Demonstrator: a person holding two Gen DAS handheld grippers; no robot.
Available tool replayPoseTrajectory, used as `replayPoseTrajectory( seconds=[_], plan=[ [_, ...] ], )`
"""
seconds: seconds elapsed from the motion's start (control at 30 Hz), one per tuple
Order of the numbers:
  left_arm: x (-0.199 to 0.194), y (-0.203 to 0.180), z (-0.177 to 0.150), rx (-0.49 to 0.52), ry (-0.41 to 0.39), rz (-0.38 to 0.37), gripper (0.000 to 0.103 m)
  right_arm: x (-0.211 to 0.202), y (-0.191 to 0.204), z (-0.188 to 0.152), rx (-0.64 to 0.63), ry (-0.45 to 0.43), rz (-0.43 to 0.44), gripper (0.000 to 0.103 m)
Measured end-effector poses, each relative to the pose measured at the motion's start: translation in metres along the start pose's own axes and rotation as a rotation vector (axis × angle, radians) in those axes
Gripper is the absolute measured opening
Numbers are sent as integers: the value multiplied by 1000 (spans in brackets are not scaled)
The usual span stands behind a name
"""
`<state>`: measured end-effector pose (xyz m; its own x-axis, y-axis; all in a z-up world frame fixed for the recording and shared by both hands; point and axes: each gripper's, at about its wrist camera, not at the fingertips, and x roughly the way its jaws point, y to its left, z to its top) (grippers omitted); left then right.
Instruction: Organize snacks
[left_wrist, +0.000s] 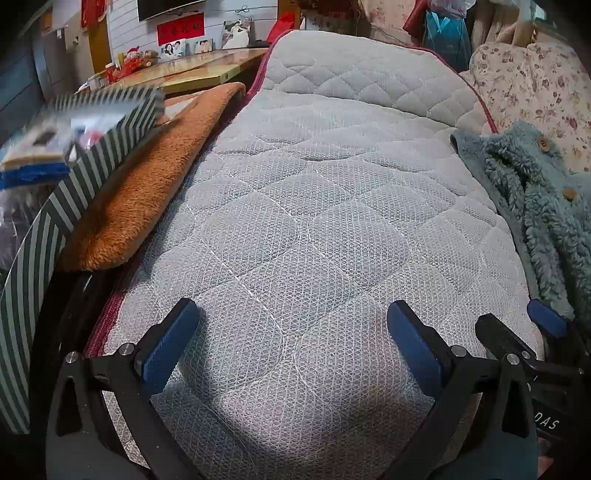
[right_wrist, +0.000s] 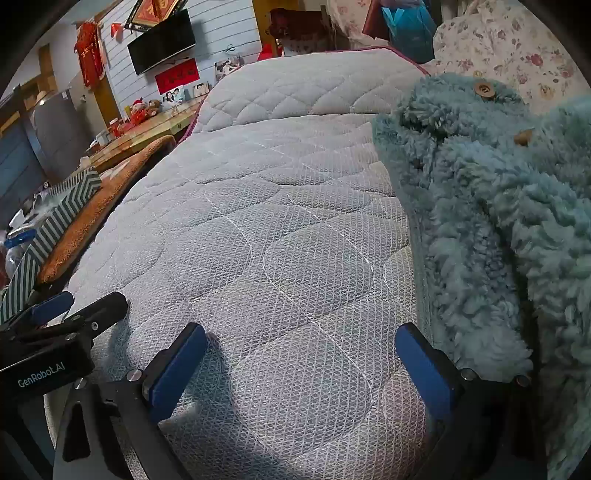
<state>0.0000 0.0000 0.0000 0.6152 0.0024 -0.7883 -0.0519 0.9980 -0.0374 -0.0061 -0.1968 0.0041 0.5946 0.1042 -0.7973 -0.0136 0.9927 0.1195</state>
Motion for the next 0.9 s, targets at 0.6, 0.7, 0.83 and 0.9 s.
replayPoseTrajectory(
  seconds=[0.6, 0.7, 0.83, 0.9],
  plan=[
    [0, 0, 0, 0, 0, 0, 102, 2, -2, 0, -2, 1, -2, 103],
    [0, 0, 0, 0, 0, 0, 102, 2, -2, 0, -1, 1, -1, 103],
    [0, 0, 0, 0, 0, 0, 102, 1, -2, 0, -1, 1, 0, 103],
    [0, 0, 0, 0, 0, 0, 102, 1, -2, 0, -1, 1, 0, 103]
  ],
)
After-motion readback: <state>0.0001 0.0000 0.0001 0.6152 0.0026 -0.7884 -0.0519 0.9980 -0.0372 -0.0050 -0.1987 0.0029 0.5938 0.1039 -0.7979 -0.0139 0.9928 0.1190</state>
